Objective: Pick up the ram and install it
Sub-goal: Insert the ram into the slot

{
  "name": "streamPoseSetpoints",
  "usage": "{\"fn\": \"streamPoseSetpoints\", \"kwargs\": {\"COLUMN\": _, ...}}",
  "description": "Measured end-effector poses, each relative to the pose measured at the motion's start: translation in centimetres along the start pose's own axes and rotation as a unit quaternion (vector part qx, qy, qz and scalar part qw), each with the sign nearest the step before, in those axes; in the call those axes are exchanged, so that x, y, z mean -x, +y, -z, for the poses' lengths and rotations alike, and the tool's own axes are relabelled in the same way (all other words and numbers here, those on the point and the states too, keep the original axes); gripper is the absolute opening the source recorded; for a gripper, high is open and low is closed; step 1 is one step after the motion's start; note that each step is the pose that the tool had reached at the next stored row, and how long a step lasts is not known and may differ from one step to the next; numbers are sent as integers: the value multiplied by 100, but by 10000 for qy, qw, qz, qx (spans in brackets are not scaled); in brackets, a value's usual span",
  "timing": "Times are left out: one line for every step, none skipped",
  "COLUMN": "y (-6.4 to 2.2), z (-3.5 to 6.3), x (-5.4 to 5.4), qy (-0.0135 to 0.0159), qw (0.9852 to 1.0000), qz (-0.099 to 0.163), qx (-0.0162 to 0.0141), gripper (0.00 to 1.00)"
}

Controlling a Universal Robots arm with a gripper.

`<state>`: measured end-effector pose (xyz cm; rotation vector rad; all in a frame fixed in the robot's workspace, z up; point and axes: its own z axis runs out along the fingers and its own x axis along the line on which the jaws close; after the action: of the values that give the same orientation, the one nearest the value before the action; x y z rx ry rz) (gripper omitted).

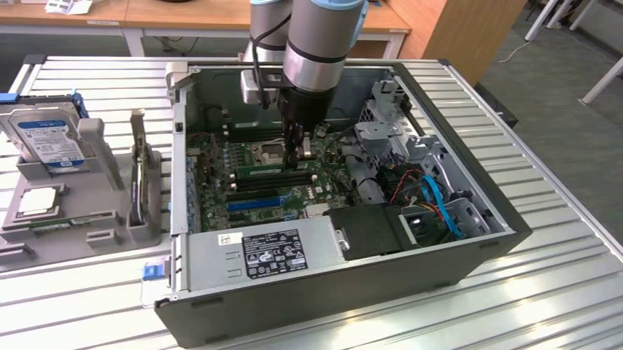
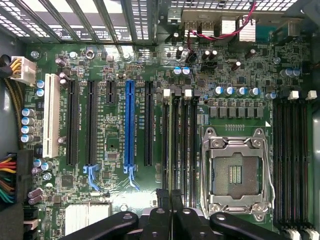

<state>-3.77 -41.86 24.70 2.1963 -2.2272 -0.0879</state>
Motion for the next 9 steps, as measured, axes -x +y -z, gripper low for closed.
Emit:
{"fn": "streamPoseSetpoints", "kwargs": {"y": 0, "z": 0, "x": 0, "qy": 0, "qw": 10000, "qz": 0, "qx": 0, "gripper": 11}}
{"fn": "streamPoseSetpoints", "kwargs": {"y": 0, "z": 0, "x": 0, "qy": 0, "qw": 10000, "qz": 0, "qx": 0, "gripper": 11}}
{"fn": "streamPoseSetpoints", "kwargs": {"y": 0, "z": 0, "x": 0, "qy": 0, "qw": 10000, "qz": 0, "qx": 0, "gripper": 11}}
{"fn": "streamPoseSetpoints", "kwargs": {"y": -2, "z": -1, "x": -1, "qy": 0, "qw": 10000, "qz": -1, "qx": 0, "gripper": 11}}
{"fn": "streamPoseSetpoints", "kwargs": {"y": -6, "z": -1, "x": -1, "qy": 1, "qw": 10000, "qz": -1, "qx": 0, "gripper": 11}}
{"fn": "streamPoseSetpoints", "kwargs": {"y": -9, "z": -2, "x": 0, "qy": 1, "qw": 10000, "qz": -2, "qx": 0, "gripper": 11}}
{"fn": "streamPoseSetpoints", "kwargs": {"y": -11, "z": -3, "x": 0, "qy": 0, "qw": 10000, "qz": -4, "qx": 0, "gripper": 11}}
{"fn": "streamPoseSetpoints", "kwargs": {"y": -12, "z": -3, "x": 0, "qy": 0, "qw": 10000, "qz": -4, "qx": 0, "gripper": 11}}
{"fn": "streamPoseSetpoints", "kwargs": {"y": -12, "z": -3, "x": 0, "qy": 0, "qw": 10000, "qz": -4, "qx": 0, "gripper": 11}}
